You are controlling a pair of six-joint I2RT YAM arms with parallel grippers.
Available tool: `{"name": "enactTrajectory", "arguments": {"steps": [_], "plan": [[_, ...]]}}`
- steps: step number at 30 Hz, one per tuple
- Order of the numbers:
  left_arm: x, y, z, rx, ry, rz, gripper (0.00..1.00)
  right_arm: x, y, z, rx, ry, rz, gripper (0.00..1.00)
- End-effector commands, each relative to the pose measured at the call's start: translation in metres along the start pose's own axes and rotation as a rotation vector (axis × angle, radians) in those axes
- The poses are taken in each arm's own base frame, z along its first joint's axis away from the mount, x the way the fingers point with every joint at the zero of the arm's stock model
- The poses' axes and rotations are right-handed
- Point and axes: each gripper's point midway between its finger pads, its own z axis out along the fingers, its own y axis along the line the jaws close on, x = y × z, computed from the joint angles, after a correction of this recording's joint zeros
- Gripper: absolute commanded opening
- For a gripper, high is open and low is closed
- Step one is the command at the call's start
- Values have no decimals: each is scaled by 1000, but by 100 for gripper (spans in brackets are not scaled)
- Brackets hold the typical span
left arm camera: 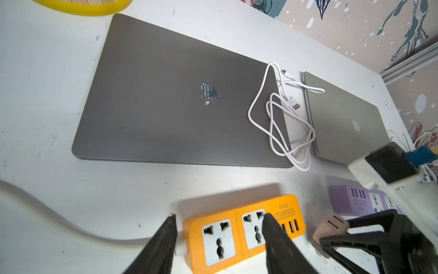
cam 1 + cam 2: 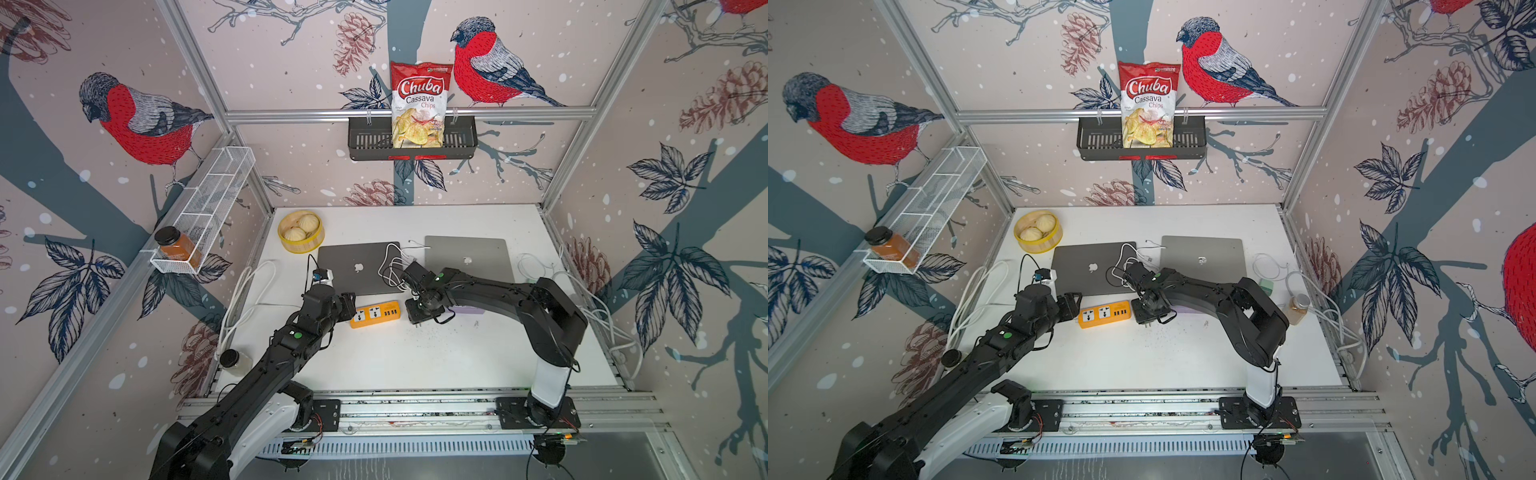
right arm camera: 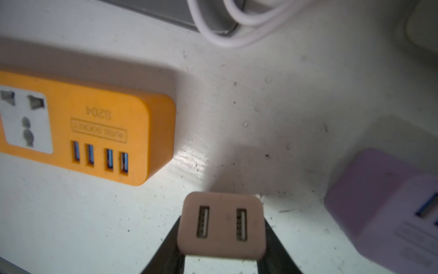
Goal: Unplug the laptop charger
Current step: Place the plug at the center of the board.
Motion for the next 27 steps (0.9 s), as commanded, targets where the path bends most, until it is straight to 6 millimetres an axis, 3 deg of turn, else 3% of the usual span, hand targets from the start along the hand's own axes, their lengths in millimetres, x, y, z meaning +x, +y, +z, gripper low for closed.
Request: {"name": "enactTrajectory", "arguments": {"steps": [1, 11, 16, 19, 22, 23, 25, 27], "plan": [[-9, 3, -1, -18, -27, 41, 60, 14, -11, 8, 9, 91, -12, 41], [-12, 6, 6, -16, -18, 39, 62, -3, -8, 11, -5, 54, -19, 53], [-18, 4, 3, -14, -31, 35, 62, -16, -6, -7, 7, -5, -29, 60], [-26, 2, 3, -10, -51, 32, 65, -38, 2, -36, -16, -97, -48, 65], [-41, 7, 5, -39, -82, 42, 73, -73, 14, -86, -78, -267, -78, 74], [-49, 8, 5, -55, -98, 50, 76, -83, 17, -105, -108, -325, -86, 99], [-68, 14, 2, -109, -143, 69, 80, -104, 11, -147, -170, -457, -96, 100], [-89, 20, -6, -174, -209, 90, 96, -118, -10, -185, -209, -572, -79, 100]]}}
